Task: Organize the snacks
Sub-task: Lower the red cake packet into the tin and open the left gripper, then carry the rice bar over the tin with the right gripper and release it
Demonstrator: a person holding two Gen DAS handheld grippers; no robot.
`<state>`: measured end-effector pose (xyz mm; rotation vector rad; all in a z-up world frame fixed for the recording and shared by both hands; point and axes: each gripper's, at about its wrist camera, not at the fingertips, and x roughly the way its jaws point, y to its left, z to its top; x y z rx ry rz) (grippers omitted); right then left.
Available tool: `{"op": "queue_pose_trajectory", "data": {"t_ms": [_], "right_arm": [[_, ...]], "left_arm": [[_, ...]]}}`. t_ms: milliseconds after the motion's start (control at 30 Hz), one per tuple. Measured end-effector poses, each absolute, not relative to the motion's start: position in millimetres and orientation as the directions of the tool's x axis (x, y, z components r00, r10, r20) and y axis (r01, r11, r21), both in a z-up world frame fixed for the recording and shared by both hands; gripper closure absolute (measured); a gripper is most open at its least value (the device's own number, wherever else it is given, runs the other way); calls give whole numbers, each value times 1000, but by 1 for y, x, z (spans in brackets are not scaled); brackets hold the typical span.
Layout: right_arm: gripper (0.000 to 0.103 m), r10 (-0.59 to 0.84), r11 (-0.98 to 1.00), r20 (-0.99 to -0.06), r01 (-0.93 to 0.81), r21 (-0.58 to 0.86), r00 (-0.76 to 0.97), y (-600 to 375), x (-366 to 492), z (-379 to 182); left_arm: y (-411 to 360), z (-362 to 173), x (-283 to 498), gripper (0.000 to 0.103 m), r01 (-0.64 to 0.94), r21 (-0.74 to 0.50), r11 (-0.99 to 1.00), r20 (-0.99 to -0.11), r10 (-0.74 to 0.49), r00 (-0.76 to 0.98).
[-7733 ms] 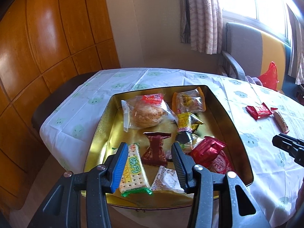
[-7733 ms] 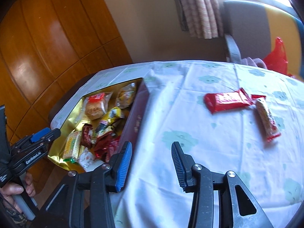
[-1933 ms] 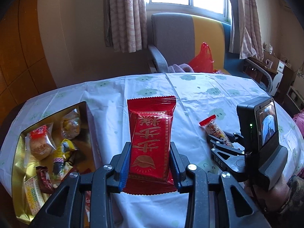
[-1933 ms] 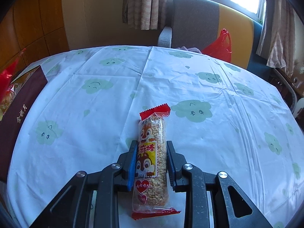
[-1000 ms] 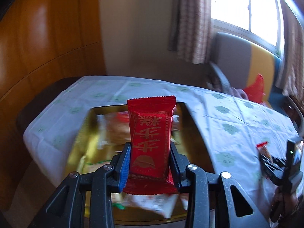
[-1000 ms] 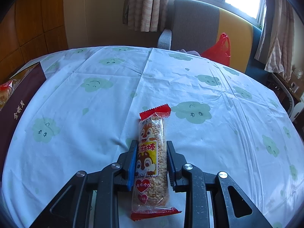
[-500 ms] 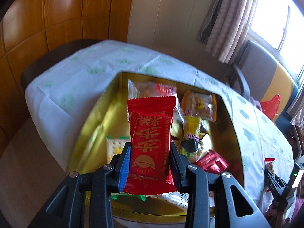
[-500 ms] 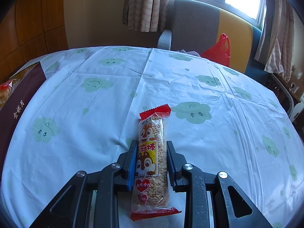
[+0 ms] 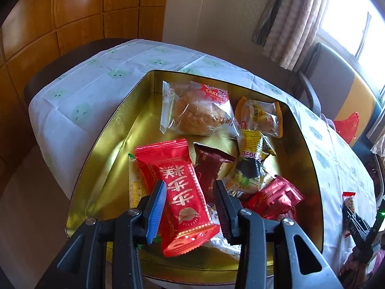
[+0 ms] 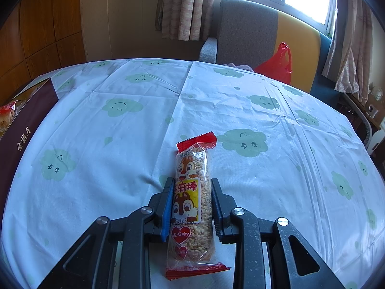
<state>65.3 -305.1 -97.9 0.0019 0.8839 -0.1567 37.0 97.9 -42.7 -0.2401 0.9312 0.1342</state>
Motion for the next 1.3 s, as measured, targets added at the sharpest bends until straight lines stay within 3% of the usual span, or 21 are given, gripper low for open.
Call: {"op": "queue_pose_trajectory", "data": {"t_ms": [467,1300], "right_arm": [[74,-137,988,-770,137,-65,623,-305,65,-98],[75,-118,991,-790,125,-52,602,-304,64,-93]], "left_arm": [[90,-40,31,62,-243,-16,970,-800,133,586],[95,-28,20,62,-233,10,972,-770,157,619]]}}
